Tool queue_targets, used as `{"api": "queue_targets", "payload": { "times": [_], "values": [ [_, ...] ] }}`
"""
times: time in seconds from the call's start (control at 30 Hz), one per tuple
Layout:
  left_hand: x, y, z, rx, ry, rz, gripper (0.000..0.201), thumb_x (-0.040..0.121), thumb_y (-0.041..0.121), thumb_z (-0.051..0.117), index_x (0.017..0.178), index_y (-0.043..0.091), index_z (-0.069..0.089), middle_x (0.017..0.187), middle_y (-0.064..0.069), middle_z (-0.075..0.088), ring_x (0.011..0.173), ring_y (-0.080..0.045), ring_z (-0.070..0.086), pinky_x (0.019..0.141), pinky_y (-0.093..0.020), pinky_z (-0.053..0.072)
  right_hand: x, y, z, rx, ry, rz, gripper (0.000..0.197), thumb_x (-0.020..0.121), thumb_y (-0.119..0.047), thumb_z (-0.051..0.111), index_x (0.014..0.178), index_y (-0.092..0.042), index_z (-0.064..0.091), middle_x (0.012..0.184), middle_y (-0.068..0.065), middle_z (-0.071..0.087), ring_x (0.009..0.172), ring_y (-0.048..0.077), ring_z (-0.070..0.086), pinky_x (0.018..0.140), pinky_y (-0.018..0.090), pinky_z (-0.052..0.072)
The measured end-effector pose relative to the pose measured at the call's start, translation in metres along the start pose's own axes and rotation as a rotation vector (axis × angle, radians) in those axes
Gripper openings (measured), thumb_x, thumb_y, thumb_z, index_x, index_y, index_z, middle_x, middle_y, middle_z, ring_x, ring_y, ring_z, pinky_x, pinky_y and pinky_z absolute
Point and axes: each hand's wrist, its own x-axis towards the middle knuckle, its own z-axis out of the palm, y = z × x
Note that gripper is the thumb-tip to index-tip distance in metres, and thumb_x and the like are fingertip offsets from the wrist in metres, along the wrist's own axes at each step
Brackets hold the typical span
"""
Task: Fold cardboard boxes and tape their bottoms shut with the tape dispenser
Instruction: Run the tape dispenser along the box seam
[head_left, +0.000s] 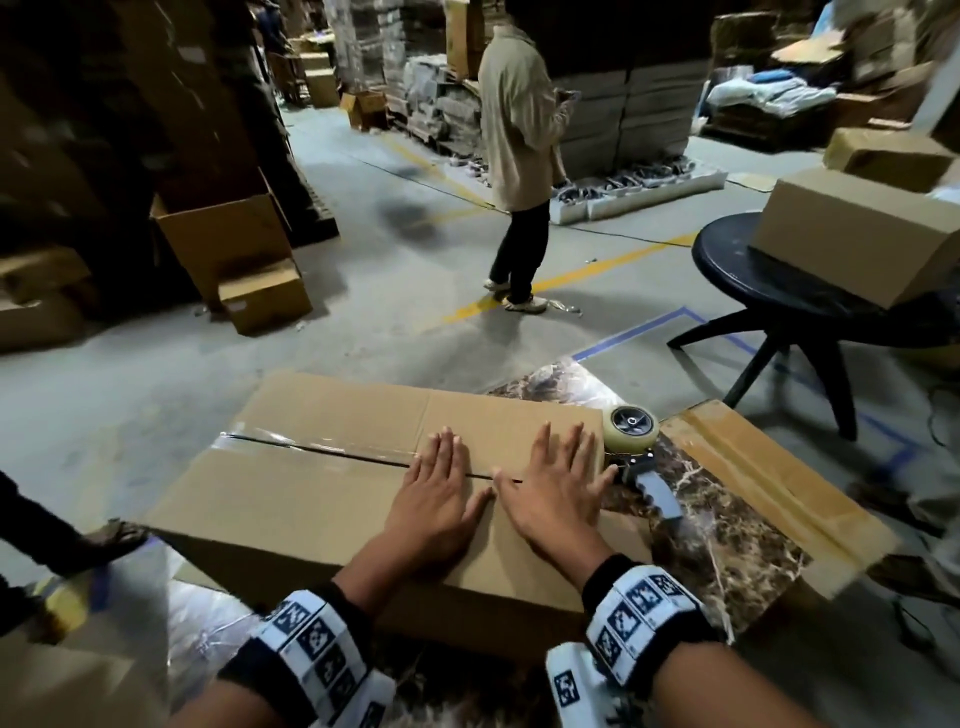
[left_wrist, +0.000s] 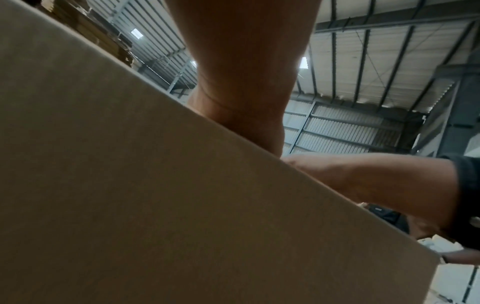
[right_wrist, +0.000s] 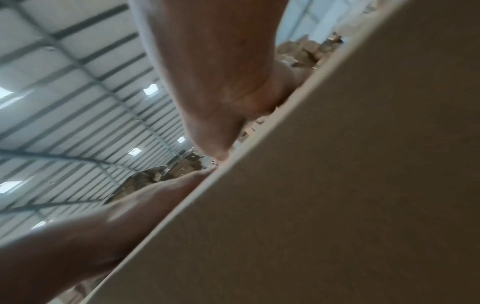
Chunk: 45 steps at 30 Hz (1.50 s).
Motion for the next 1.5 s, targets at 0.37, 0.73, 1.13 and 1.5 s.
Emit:
{"api": "queue_targets", "payload": {
  "times": [0.37,0.73,1.13,1.5],
  "values": [
    [0.009,-0.12,-0.019,-0.174,0.153,-0.502,0.1,0.091,0.075,0.013,0.153,0.0,-0.011,0.161,-0.019,-0.018,0.15,-0.033,-0.015,0.122,-0.048,-0.004,0.001,0.008,0.011,-0.042,0.044,-0.029,0.053,0.103,-0.047,0.02,0.155,-0.042,0.009,0.165,0.007,-0.01,0.15,0.034,-0.012,0.117,0.065,-0.002],
    [-0.034,-0.241,-0.058,-0.253,0.214,-0.82,0.082,0.085,0.081,0.035,0.112,0.008,0.061,0.114,-0.017,0.066,0.101,-0.036,0.062,0.08,-0.039,0.048,0.001,0.003,0.006,-0.095,0.03,-0.019,0.078,0.087,-0.078,0.017,0.154,-0.039,0.014,0.165,0.012,-0.002,0.151,0.036,-0.002,0.113,0.064,0.014],
    [-0.184,-0.23,-0.019,-0.442,0.295,-0.935,0.059,0.096,0.061,0.042,0.099,0.009,0.07,0.112,-0.025,0.067,0.103,-0.038,0.062,0.073,-0.037,0.041,0.036,-0.062,-0.008,-0.154,-0.151,-0.384,0.064,0.099,-0.061,0.019,0.156,-0.035,0.006,0.165,0.009,-0.009,0.151,0.028,-0.012,0.116,0.066,-0.001],
    [-0.2,-0.199,-0.03,-0.854,0.384,-0.966,0.048,0.103,0.045,0.037,0.083,0.009,0.062,0.072,0.002,0.053,0.07,-0.014,0.05,0.059,-0.028,0.035,-0.092,-0.199,0.058,-0.251,-0.305,-0.971,0.098,0.085,-0.079,0.0,0.157,-0.011,-0.005,0.163,0.006,-0.019,0.15,0.019,-0.017,0.118,0.059,-0.008]
  ]
}}
